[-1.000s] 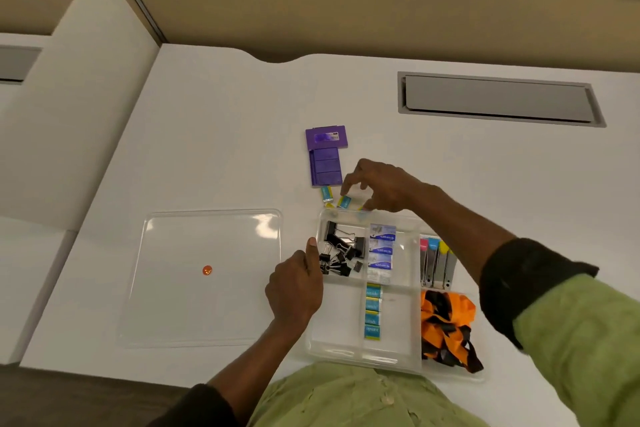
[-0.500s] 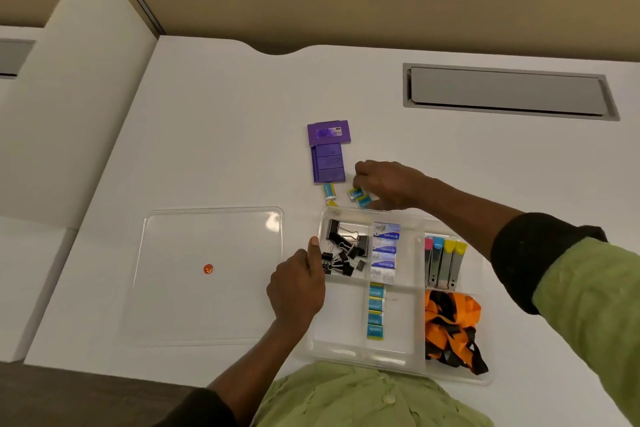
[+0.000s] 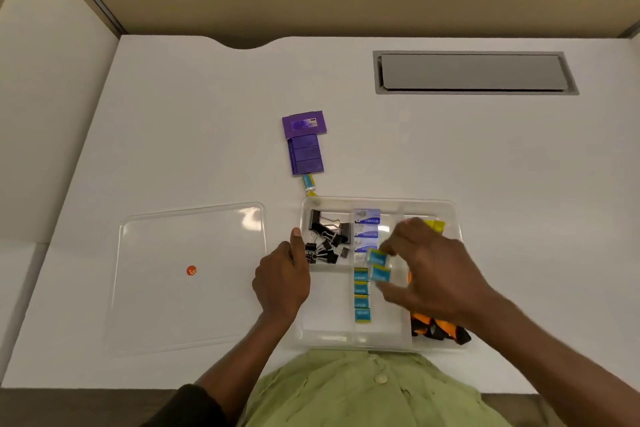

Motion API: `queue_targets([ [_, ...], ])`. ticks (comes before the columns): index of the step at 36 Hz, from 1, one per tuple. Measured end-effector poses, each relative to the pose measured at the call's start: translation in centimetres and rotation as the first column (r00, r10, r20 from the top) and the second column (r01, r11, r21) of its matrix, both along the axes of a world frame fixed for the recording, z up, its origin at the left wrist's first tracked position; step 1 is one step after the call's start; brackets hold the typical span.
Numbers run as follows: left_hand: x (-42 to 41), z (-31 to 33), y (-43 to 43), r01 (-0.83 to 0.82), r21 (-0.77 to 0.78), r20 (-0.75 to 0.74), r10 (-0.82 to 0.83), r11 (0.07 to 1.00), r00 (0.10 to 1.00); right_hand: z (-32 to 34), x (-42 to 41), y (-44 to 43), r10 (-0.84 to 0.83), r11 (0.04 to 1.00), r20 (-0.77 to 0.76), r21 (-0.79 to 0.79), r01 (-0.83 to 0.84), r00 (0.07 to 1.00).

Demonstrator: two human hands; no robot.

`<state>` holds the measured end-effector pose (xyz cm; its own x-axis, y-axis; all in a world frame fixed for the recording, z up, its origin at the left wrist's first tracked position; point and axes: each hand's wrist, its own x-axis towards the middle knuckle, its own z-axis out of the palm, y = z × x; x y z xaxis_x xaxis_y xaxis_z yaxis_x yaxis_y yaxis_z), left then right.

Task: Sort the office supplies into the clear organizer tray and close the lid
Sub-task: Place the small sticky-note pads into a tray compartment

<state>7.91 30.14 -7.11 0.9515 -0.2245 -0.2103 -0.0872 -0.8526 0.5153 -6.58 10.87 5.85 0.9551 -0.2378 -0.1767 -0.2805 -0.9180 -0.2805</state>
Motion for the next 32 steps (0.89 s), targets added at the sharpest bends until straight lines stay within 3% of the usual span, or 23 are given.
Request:
queue_targets([
  [5, 0.1, 0.5, -0.2, 0.017, 0.022, -0.005, -0.017, 1.0, 1.0, -3.6, -3.6, 3.6, 0.084, 0.979, -0.112, -0.179, -0.103, 0.99],
  [9, 0.1, 1.3, -0.3, 0.029, 0.022, -0.01, -0.029, 0.999, 1.0, -6.3, -3.5, 4.2, 0.046, 0.956, -0.227, -0.272, -0.109, 0.973],
  [14, 0.0, 1.6, -0.3, 0.039, 0.051, -0.017, -0.038, 0.998, 0.999, -7.7, -3.0, 5.2, 0.046, 0.946, -0.391, -0.278, -0.166, 0.919],
  [19, -0.1, 1.7, -0.3, 0.028, 0.043, -0.022, -0.027, 0.999, 0.999, -7.8, -3.1, 6.5, -0.006, 0.959, -0.453, -0.257, -0.124, 0.892],
  [24, 0.0, 1.3, -0.1, 0.034, 0.045, -0.024, -0.032, 0.998, 0.999, -7.7, -3.1, 6.5, -0.083, 0.953, -0.396, -0.3, -0.044, 0.914],
  [28, 0.0, 1.2, -0.1, 0.023, 0.038, -0.026, -0.022, 0.999, 0.999, -7.7, -3.0, 6.3, -0.05, 0.952, -0.286, -0.304, -0.041, 0.957],
  [32, 0.0, 1.2, -0.1, 0.029, 0.034, -0.021, -0.028, 0.999, 0.999, -7.7, -3.1, 6.2, -0.05, 0.95, -0.272, -0.309, -0.038, 0.961],
])
